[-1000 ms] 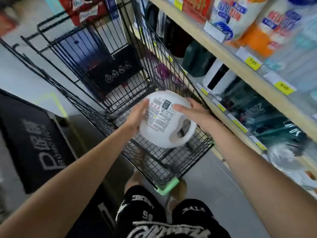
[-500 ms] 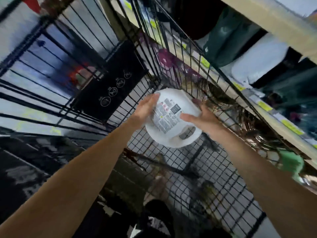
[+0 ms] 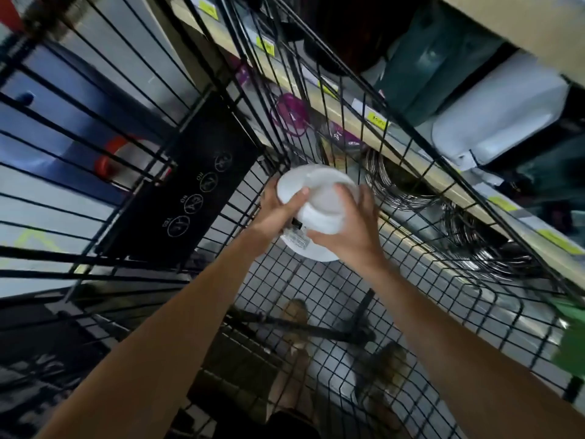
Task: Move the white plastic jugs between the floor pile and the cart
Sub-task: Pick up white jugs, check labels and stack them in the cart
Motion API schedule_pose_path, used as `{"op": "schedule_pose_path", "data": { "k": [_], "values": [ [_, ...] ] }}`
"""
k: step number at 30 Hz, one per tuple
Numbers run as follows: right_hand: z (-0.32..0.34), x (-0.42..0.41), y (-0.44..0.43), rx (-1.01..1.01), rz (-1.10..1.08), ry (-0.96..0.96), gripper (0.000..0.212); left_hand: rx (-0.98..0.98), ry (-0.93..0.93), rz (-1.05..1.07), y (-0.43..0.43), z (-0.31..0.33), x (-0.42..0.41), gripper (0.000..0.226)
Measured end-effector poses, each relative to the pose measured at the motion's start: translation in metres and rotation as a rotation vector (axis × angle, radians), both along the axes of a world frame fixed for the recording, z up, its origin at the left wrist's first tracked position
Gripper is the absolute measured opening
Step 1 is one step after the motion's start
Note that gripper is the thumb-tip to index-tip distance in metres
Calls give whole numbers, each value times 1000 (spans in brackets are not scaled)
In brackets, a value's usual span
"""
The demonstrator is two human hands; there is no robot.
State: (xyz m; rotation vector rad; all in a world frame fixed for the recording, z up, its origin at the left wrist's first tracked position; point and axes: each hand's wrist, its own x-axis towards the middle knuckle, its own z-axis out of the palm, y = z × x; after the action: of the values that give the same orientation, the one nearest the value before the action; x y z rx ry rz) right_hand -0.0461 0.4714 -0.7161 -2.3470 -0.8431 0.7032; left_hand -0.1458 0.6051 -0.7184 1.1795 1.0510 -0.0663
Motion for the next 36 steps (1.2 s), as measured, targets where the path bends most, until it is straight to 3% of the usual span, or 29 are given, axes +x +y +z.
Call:
{"op": "schedule_pose_path", "data": {
  "k": [6,11,19,30,36],
  "values": [
    [-22,-5,11,78,68,-183,93,11,-60,77,9,-8,-5,65],
    [-32,-5,18,84,91,-317,88,5,-87,68,17,-14,-3,70],
    [-48,1,30,90,137,-417,85,14,-142,122,25,-24,2,65],
    [-63,-1,23,98,101,-485,83,42,-131,87,20,-33,6,68],
    [-55,0,3,30,212,-350,84,84,-11,107,9,-22,5,82]
  ]
}}
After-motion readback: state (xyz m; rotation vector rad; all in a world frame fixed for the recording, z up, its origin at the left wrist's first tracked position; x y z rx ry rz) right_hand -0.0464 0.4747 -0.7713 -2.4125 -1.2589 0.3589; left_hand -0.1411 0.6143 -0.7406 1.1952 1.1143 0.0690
